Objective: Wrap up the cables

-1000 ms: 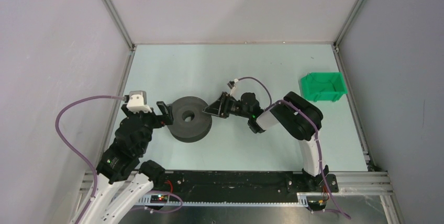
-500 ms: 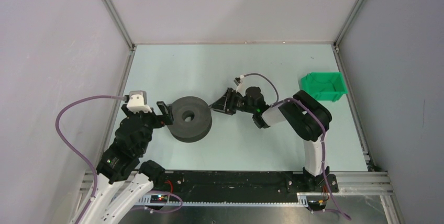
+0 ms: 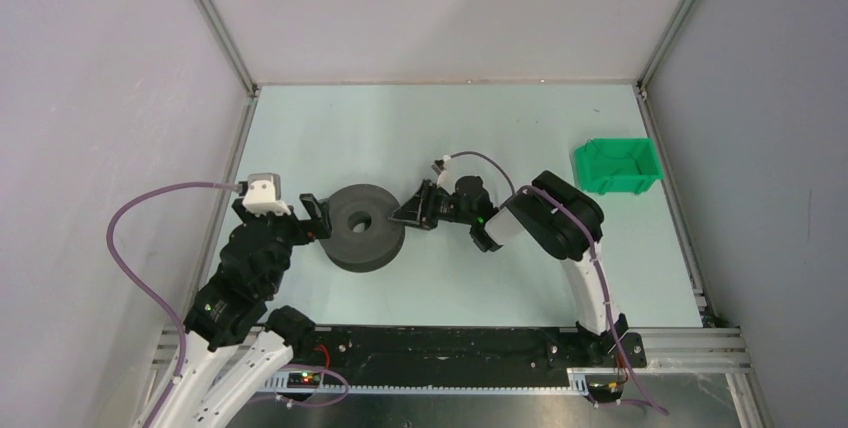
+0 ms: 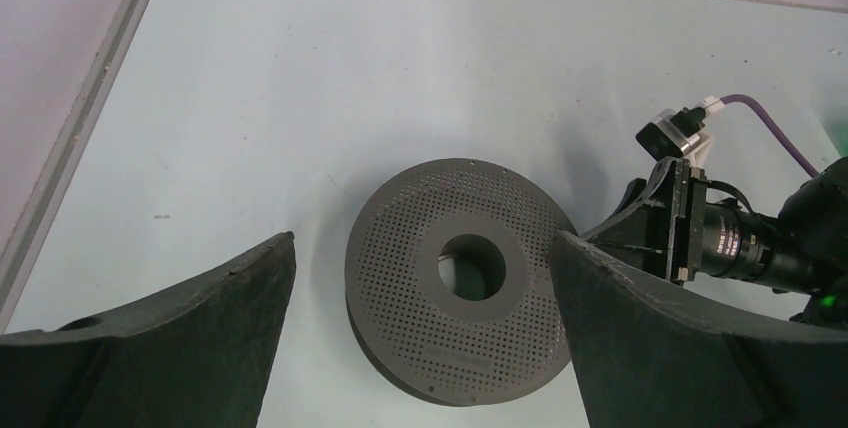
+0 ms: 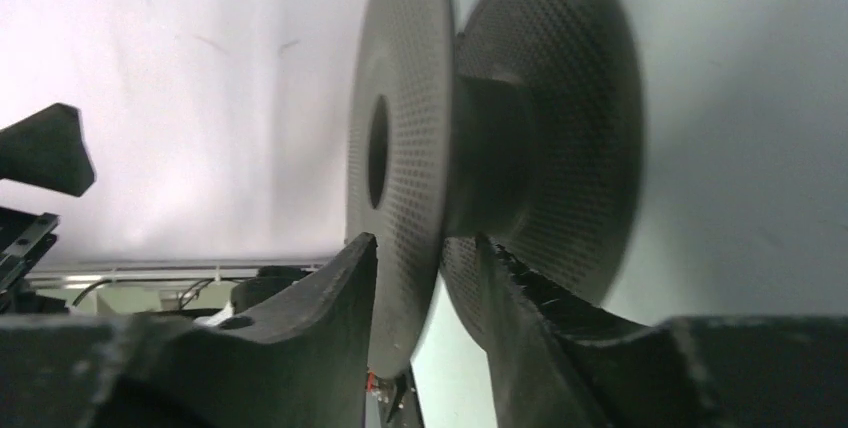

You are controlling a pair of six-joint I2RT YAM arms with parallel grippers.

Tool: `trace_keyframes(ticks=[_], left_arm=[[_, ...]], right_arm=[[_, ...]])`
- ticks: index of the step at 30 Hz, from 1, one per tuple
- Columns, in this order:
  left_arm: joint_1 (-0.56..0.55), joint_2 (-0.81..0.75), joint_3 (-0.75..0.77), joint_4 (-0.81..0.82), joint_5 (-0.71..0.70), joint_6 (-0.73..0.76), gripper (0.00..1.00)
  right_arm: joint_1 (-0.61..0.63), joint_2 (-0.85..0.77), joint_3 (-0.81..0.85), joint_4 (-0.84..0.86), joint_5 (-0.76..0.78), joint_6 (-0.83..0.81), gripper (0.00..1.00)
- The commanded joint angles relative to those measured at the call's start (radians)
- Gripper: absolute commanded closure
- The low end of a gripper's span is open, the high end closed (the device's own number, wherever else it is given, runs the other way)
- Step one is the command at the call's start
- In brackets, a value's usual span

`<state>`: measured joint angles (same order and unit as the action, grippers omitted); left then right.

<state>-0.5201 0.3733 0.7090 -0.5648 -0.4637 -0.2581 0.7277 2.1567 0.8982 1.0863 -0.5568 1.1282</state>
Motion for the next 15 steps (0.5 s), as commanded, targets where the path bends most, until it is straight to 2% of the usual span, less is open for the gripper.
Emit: trace_keyframes(ticks=[1, 2, 4, 5, 7, 11, 13, 15], left_arm=[[0.005, -0.004, 0.000, 0.013, 0.011, 0.025, 0.00], [0.005, -0.005, -0.001, 0.014, 0.022, 0.020, 0.00], [0.005, -0.003, 0.002, 0.014, 0.046, 0.019, 0.00], [0.005, -0.003, 0.003, 0.014, 0.051, 0.018, 0.00], [0.005, 0.004, 0.004, 0.013, 0.063, 0.017, 0.00], [0.005, 0.017, 0.001, 0.013, 0.084, 0.021, 0.00], [0.005, 0.027, 0.001, 0.013, 0.106, 0.028, 0.01], [0.005, 0.038, 0.000, 0.013, 0.142, 0.028, 0.02]], right_arm=[[0.016, 0.033, 0.052, 0.156, -0.031, 0.073, 0.61], [0.015, 0.043, 0.053, 0.195, -0.034, 0.087, 0.65], [0.009, 0.054, 0.053, 0.249, -0.048, 0.129, 0.77], [0.003, 0.055, 0.050, 0.263, -0.062, 0.153, 0.87], [-0.011, 0.042, 0.032, 0.301, -0.072, 0.178, 0.98], [-0.057, -0.053, -0.050, 0.335, -0.067, 0.187, 1.00], [-0.084, -0.133, -0.095, 0.291, -0.066, 0.168, 1.00], [-0.110, -0.263, -0.137, 0.153, -0.065, 0.133, 1.00]])
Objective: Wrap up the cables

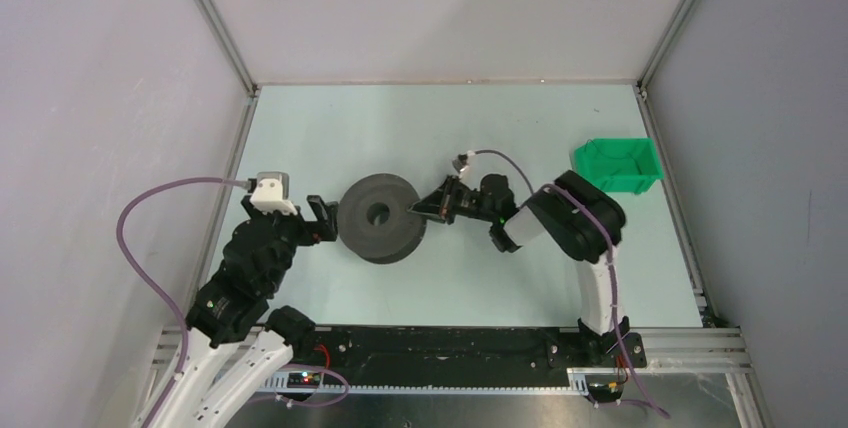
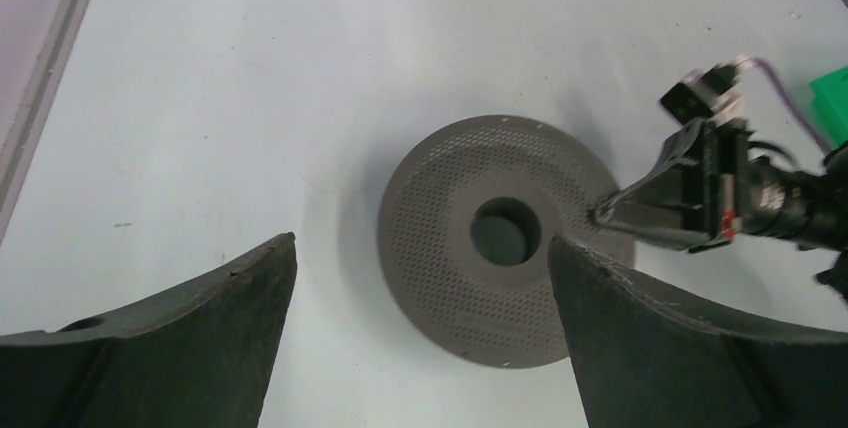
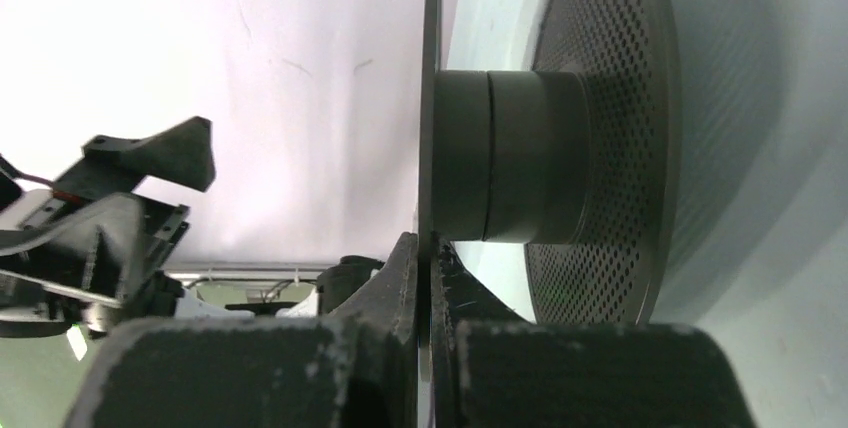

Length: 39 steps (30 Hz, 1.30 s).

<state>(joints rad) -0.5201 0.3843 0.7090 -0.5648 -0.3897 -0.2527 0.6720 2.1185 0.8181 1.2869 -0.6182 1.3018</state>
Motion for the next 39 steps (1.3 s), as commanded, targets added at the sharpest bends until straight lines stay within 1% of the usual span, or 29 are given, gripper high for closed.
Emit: trace_keyframes(ticks=[1, 2, 3, 4, 5, 6, 7, 8, 9, 10, 12, 14, 15, 16, 17, 18, 19, 20, 21, 22, 23, 24, 25, 26, 27, 29, 30, 34, 39], left_arm=[[0.005, 0.032, 0.001, 0.014, 0.081, 0.020, 0.02], [0.005, 0.048, 0.001, 0.012, 0.109, 0.009, 0.02], [0.004, 0.073, 0.006, 0.010, 0.127, 0.000, 0.04], [0.004, 0.088, 0.011, 0.002, 0.176, -0.021, 0.05], [0.003, 0.127, 0.026, -0.003, 0.203, -0.031, 0.08], [0.000, 0.147, 0.033, -0.014, 0.240, -0.057, 0.09], [-0.014, 0.184, 0.047, -0.018, 0.248, -0.068, 0.11], [-0.028, 0.200, 0.051, -0.020, 0.248, -0.078, 0.11], [-0.068, 0.223, 0.060, -0.020, 0.238, -0.079, 0.12], [-0.090, 0.231, 0.067, -0.023, 0.210, -0.077, 0.13], [-0.171, 0.243, 0.101, -0.021, 0.136, -0.068, 0.15], [-0.264, 0.251, 0.134, -0.013, 0.024, -0.060, 0.16], [-0.341, 0.264, 0.144, -0.010, -0.062, -0.046, 0.17], [-0.381, 0.271, 0.157, 0.006, -0.113, -0.036, 0.17], [-0.469, 0.293, 0.160, 0.021, -0.205, -0.008, 0.17], [-0.509, 0.307, 0.165, 0.049, -0.249, 0.009, 0.16], [-0.591, 0.342, 0.167, 0.065, -0.338, 0.046, 0.16], [-0.632, 0.361, 0.169, 0.101, -0.380, 0.067, 0.16], [-0.702, 0.400, 0.168, 0.151, -0.458, 0.126, 0.15], [-0.773, 0.419, 0.161, 0.178, -0.495, 0.159, 0.15], [-0.808, 0.460, 0.157, 0.244, -0.553, 0.247, 0.15], [-0.866, 0.480, 0.143, 0.276, -0.570, 0.298, 0.16], [-0.892, 0.522, 0.137, 0.342, -0.600, 0.385, 0.16], [-0.931, 0.564, 0.128, 0.369, -0.618, 0.425, 0.18], [-0.946, 0.582, 0.122, 0.434, -0.642, 0.496, 0.19], [-0.980, 0.624, 0.095, 0.526, -0.653, 0.574, 0.20], [-0.990, 0.643, 0.084, 0.542, -0.632, 0.588, 0.20], [-0.993, 0.685, 0.082, 0.590, -0.545, 0.560, 0.20], [-0.993, 0.752, 0.062, 0.649, -0.540, 0.555, 0.21]], right_arm=[[-0.068, -0.260, -0.078, -0.101, 0.004, -0.075, 1.00], [-0.073, -0.335, -0.087, -0.231, 0.011, -0.098, 1.00], [-0.077, -0.372, -0.094, -0.310, 0.042, -0.152, 1.00], [-0.076, -0.458, -0.093, -0.482, 0.067, -0.178, 1.00], [-0.068, -0.502, -0.085, -0.564, 0.131, -0.242, 1.00], [-0.062, -0.588, -0.080, -0.711, 0.198, -0.272, 1.00], [-0.045, -0.628, -0.062, -0.777, 0.239, -0.333, 1.00], [-0.035, -0.703, -0.051, -0.919, 0.326, -0.358, 1.00], [-0.014, -0.737, -0.024, -0.989, 0.378, -0.392, 1.00], [0.009, -0.799, -0.012, -1.102, 0.474, -0.400, 1.00], [0.035, -0.873, 0.012, -1.229, 0.573, -0.395, 1.00], [0.047, -0.922, 0.017, -1.288, 0.610, -0.339, 1.00], [0.049, -0.935, 0.017, -1.306, 0.613, -0.314, 1.00], [0.053, -0.956, 0.019, -1.339, 0.614, -0.257, 1.00], [0.055, -0.975, 0.021, -1.353, 0.616, -0.230, 1.00], [0.060, -0.985, 0.028, -1.383, 0.618, -0.178, 1.00], [0.063, -1.000, 0.033, -1.418, 0.618, -0.158, 1.00], [0.069, -1.009, 0.043, -1.434, 0.618, -0.125, 1.00], [0.072, -1.025, 0.048, -1.458, 0.618, -0.113, 1.00], [0.077, -1.034, 0.054, -1.467, 0.618, -0.089, 1.00], [0.079, -1.052, 0.055, -1.483, 0.634, -0.077, 1.00], [0.083, -1.062, 0.056, -1.488, 0.656, -0.060, 1.00], [0.085, -1.077, 0.056, -1.497, 0.665, -0.055, 1.00], [0.086, -1.083, 0.056, -1.503, 0.676, -0.038, 1.00], [0.087, -1.093, 0.056, -1.521, 0.681, -0.029, 1.00], [0.084, -1.108, 0.063, -1.557, 0.706, -0.007, 1.00], [0.084, -1.112, 0.068, -1.569, 0.713, 0.006, 1.00], [0.081, -1.148, 0.069, -1.612, 0.734, 0.030, 1.00], [0.080, -1.186, 0.069, -1.619, 0.746, 0.039, 1.00]])
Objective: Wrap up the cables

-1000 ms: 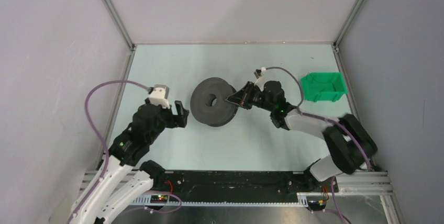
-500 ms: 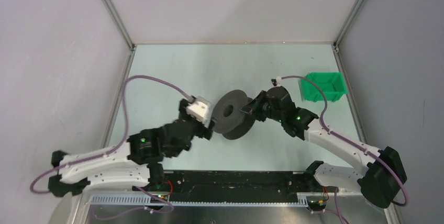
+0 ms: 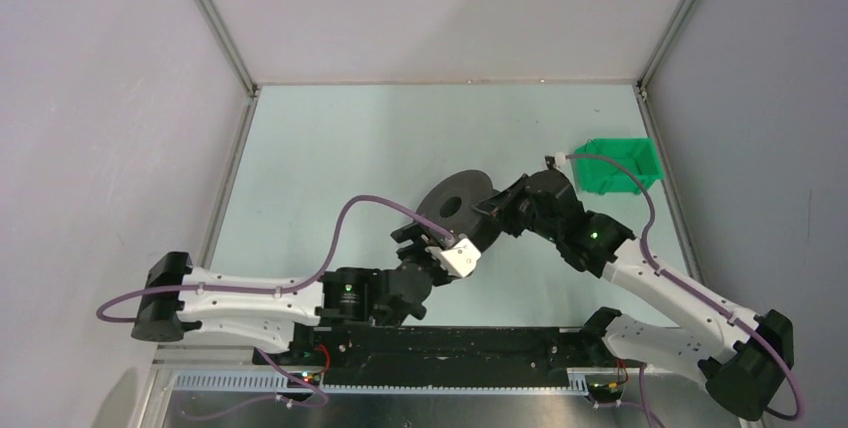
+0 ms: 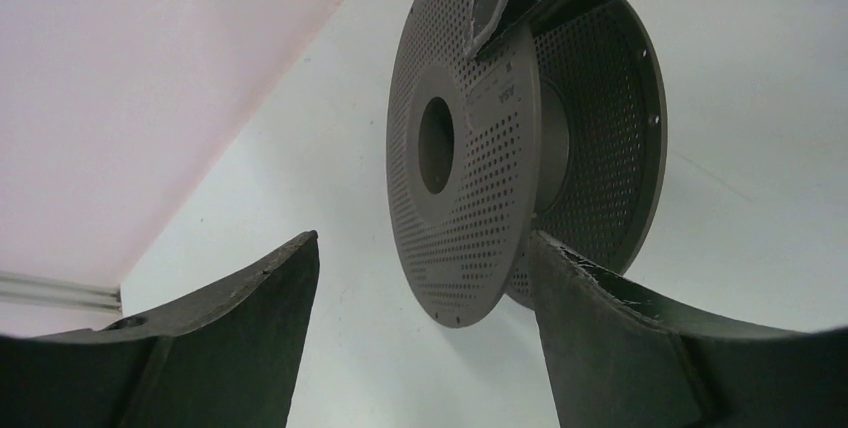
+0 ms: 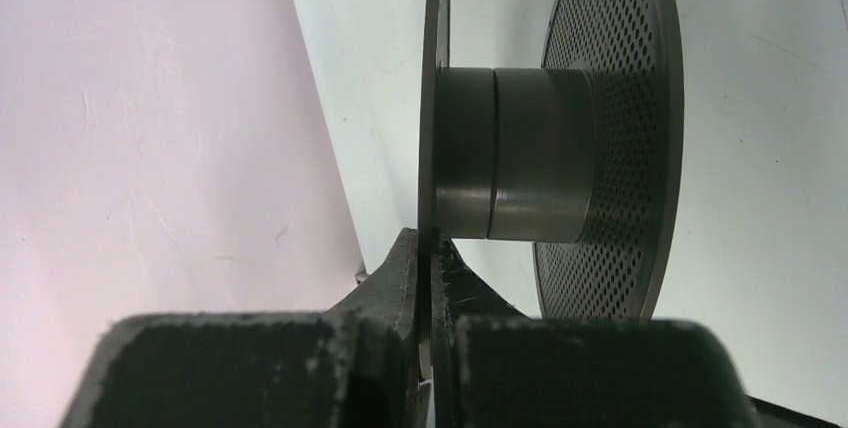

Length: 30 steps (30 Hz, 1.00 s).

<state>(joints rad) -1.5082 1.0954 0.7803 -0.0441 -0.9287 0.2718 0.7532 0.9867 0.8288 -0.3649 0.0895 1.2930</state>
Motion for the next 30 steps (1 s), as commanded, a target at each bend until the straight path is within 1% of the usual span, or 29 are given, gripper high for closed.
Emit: trace_keyframes(ticks=[1, 6, 9, 14, 15, 18, 20, 22, 23, 24, 26, 27, 28, 29, 30], left_arm=[[-0.004, 0.061, -0.010, 0.135, 0.003, 0.032, 0.21], [-0.004, 0.118, -0.005, 0.146, 0.025, 0.025, 0.23], [-0.005, 0.131, -0.020, 0.185, 0.015, 0.020, 0.24], [0.006, 0.170, -0.043, 0.221, -0.016, 0.012, 0.32], [0.015, 0.173, -0.052, 0.227, -0.010, 0.007, 0.36], [0.034, 0.169, -0.080, 0.260, 0.009, -0.012, 0.41], [0.043, 0.162, -0.091, 0.278, 0.005, -0.016, 0.49], [0.055, 0.149, -0.100, 0.289, 0.005, -0.022, 0.69], [0.066, 0.139, -0.104, 0.292, 0.004, -0.031, 0.76], [0.073, 0.134, -0.108, 0.292, 0.005, -0.039, 0.88], [0.102, 0.104, -0.125, 0.291, 0.021, -0.076, 0.98], [0.129, 0.073, -0.144, 0.290, 0.051, -0.106, 0.99], [0.143, 0.035, -0.154, 0.290, 0.084, -0.124, 1.00], [0.171, 0.016, -0.172, 0.289, 0.100, -0.158, 1.00], [0.186, -0.023, -0.186, 0.286, 0.129, -0.174, 1.00]], right_arm=[[0.000, -0.061, 0.058, 0.030, 0.039, 0.048, 1.00], [-0.002, -0.074, 0.058, -0.006, 0.065, 0.051, 1.00], [-0.002, -0.084, 0.058, -0.008, 0.065, 0.049, 1.00], [0.007, -0.087, 0.058, 0.007, 0.037, 0.035, 1.00], [0.009, -0.087, 0.057, 0.011, 0.028, 0.030, 1.00], [0.013, -0.081, 0.045, 0.052, 0.001, 0.009, 1.00], [0.014, -0.070, 0.043, 0.062, -0.013, 0.001, 1.00], [0.014, -0.060, 0.041, 0.070, -0.025, -0.020, 1.00], [0.014, -0.057, 0.040, 0.077, -0.028, -0.035, 1.00], [0.014, -0.056, 0.038, 0.089, -0.024, -0.066, 1.00], [0.011, -0.062, 0.038, 0.096, -0.010, -0.110, 0.91], [0.007, -0.070, 0.038, 0.102, -0.006, -0.125, 0.83], [0.005, -0.075, 0.038, 0.105, 0.000, -0.157, 0.79], [0.000, -0.088, 0.039, 0.107, 0.003, -0.174, 0.70], [-0.002, -0.096, 0.038, 0.110, 0.004, -0.205, 0.67]])
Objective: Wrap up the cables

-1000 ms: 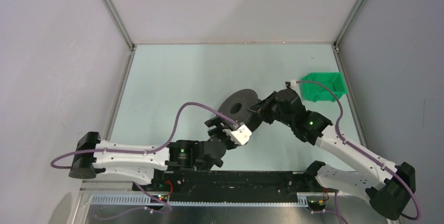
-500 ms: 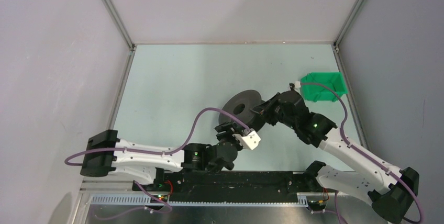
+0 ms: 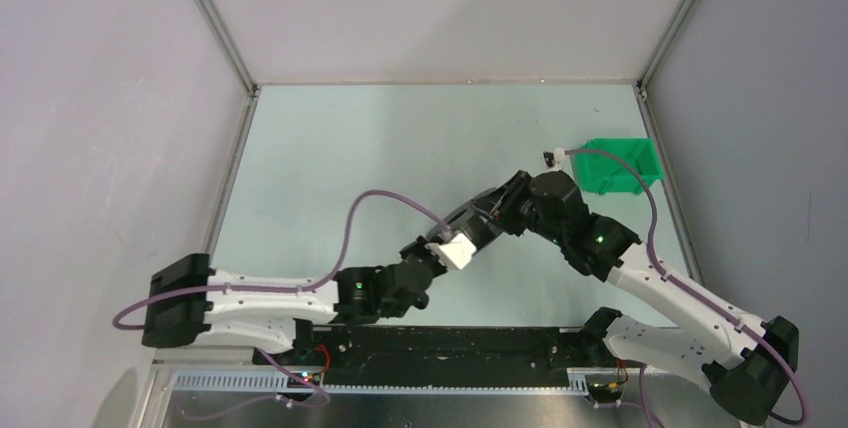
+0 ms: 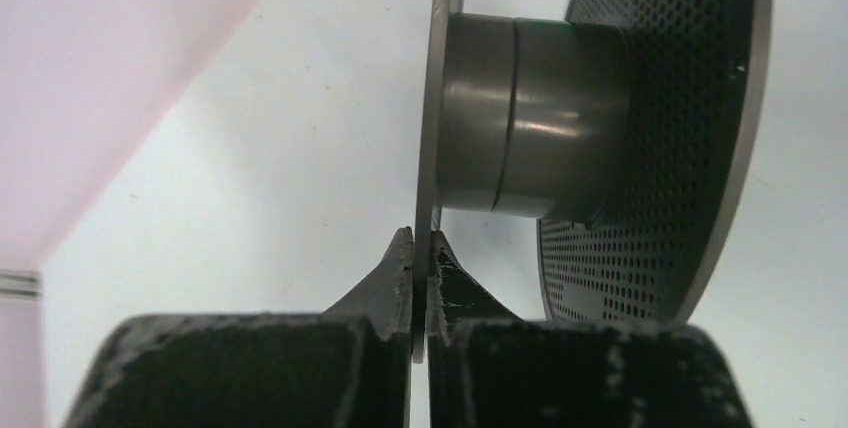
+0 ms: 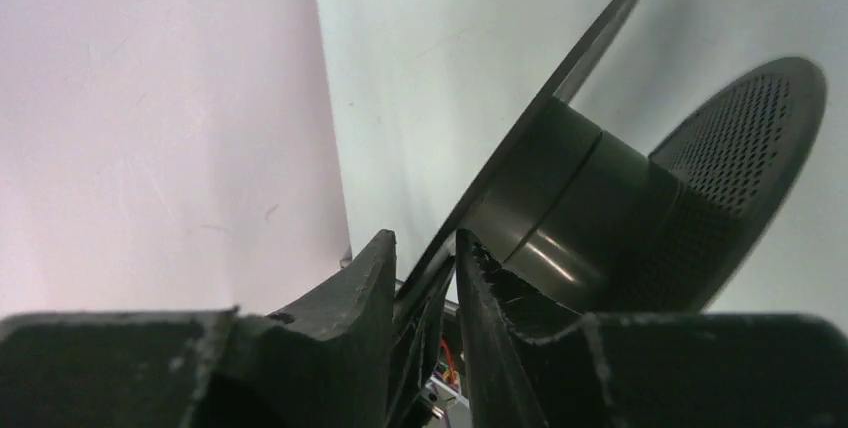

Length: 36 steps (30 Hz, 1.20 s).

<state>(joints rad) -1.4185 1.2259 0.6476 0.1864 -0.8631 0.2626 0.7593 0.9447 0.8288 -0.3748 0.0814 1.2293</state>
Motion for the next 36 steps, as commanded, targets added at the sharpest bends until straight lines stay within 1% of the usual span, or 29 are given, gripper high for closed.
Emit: trace_keyframes(ticks=[1, 3, 5, 6, 8, 9, 10, 13, 14, 15, 16, 17, 18, 19, 21, 23, 24, 27, 28, 29, 30, 31, 32, 33, 35, 36], left_arm=[[0.125, -0.172, -0.057, 0.044, 0.077, -0.191, 1.00], [0.177, -0.215, -0.059, -0.001, 0.127, -0.236, 1.00], [0.232, -0.243, -0.047, -0.052, 0.181, -0.298, 1.00], [0.269, -0.253, -0.034, -0.068, 0.221, -0.319, 1.00], [0.323, -0.254, 0.009, -0.131, 0.281, -0.412, 1.00], [0.338, -0.253, 0.026, -0.192, 0.300, -0.438, 1.00], [0.370, -0.249, 0.065, -0.228, 0.331, -0.486, 1.00], [0.443, -0.237, 0.155, -0.416, 0.420, -0.552, 1.00], [0.487, -0.231, 0.204, -0.452, 0.493, -0.560, 0.99], [0.517, -0.227, 0.226, -0.525, 0.574, -0.567, 0.96], [0.586, -0.222, 0.275, -0.593, 0.616, -0.578, 0.96], [0.620, -0.219, 0.299, -0.620, 0.697, -0.576, 0.96], [0.679, -0.216, 0.347, -0.669, 0.719, -0.557, 0.96], [0.711, -0.209, 0.393, -0.692, 0.722, -0.540, 0.97], [0.722, -0.182, 0.458, -0.756, 0.682, -0.470, 0.99], [0.724, -0.154, 0.484, -0.788, 0.670, -0.430, 1.00], [0.725, -0.148, 0.483, -0.789, 0.680, -0.434, 1.00], [0.725, -0.129, 0.456, -0.764, 0.778, -0.430, 1.00], [0.724, -0.128, 0.452, -0.759, 0.780, -0.421, 1.00], [0.725, -0.128, 0.447, -0.758, 0.765, -0.399, 1.00], [0.724, -0.131, 0.443, -0.758, 0.716, -0.392, 1.00], [0.724, -0.144, 0.432, -0.757, 0.691, -0.390, 1.00], [0.724, -0.150, 0.427, -0.757, 0.663, -0.392, 1.00], [0.723, -0.160, 0.419, -0.757, 0.655, -0.397, 1.00], [0.725, -0.166, 0.410, -0.756, 0.616, -0.419, 1.00], [0.724, -0.166, 0.410, -0.756, 0.607, -0.424, 1.00]], right_arm=[[-0.015, -0.069, 0.038, 0.122, 0.012, -0.159, 0.61], [-0.027, -0.091, 0.038, 0.132, 0.009, -0.222, 0.57], [-0.041, -0.112, 0.038, 0.144, -0.008, -0.331, 0.55], [-0.047, -0.128, 0.037, 0.145, -0.011, -0.355, 0.55], [-0.071, -0.150, 0.038, 0.158, -0.041, -0.445, 0.54], [-0.090, -0.160, 0.038, 0.166, -0.053, -0.506, 0.53], [-0.100, -0.178, 0.038, 0.168, -0.050, -0.534, 0.53], [-0.157, -0.208, 0.039, 0.162, -0.007, -0.653, 0.52], [-0.180, -0.220, 0.038, 0.157, -0.004, -0.667, 0.52], [-0.191, -0.222, 0.038, 0.154, 0.004, -0.694, 0.52], [-0.212, -0.226, 0.038, 0.146, 0.007, -0.708, 0.52], [-0.221, -0.226, 0.038, 0.144, 0.009, -0.736, 0.52], [-0.236, -0.221, 0.038, 0.142, 0.006, -0.752, 0.52], [-0.244, -0.208, 0.038, 0.142, -0.007, -0.790, 0.52], [-0.266, -0.176, 0.038, 0.149, -0.023, -0.842, 0.50], [-0.292, -0.132, 0.038, 0.162, 0.004, -0.872, 0.48], [-0.318, -0.112, 0.039, 0.182, 0.019, -0.902, 0.47], [-0.388, -0.005, 0.039, 0.245, 0.012, -1.010, 0.46], [-0.438, 0.015, 0.045, 0.278, -0.006, -1.060, 0.45], [-0.499, 0.058, 0.049, 0.319, -0.024, -1.079, 0.44], [-0.531, 0.078, 0.056, 0.343, -0.104, -1.111, 0.44], [-0.587, 0.120, 0.061, 0.377, -0.153, -1.131, 0.44], [-0.610, 0.141, 0.074, 0.396, -0.201, -1.177, 0.44], [-0.649, 0.174, 0.078, 0.430, -0.199, -1.195, 0.44], [-0.705, 0.235, 0.090, 0.459, -0.207, -1.283, 0.44], [-0.721, 0.285, 0.109, 0.458, -0.231, -1.358, 0.43]])
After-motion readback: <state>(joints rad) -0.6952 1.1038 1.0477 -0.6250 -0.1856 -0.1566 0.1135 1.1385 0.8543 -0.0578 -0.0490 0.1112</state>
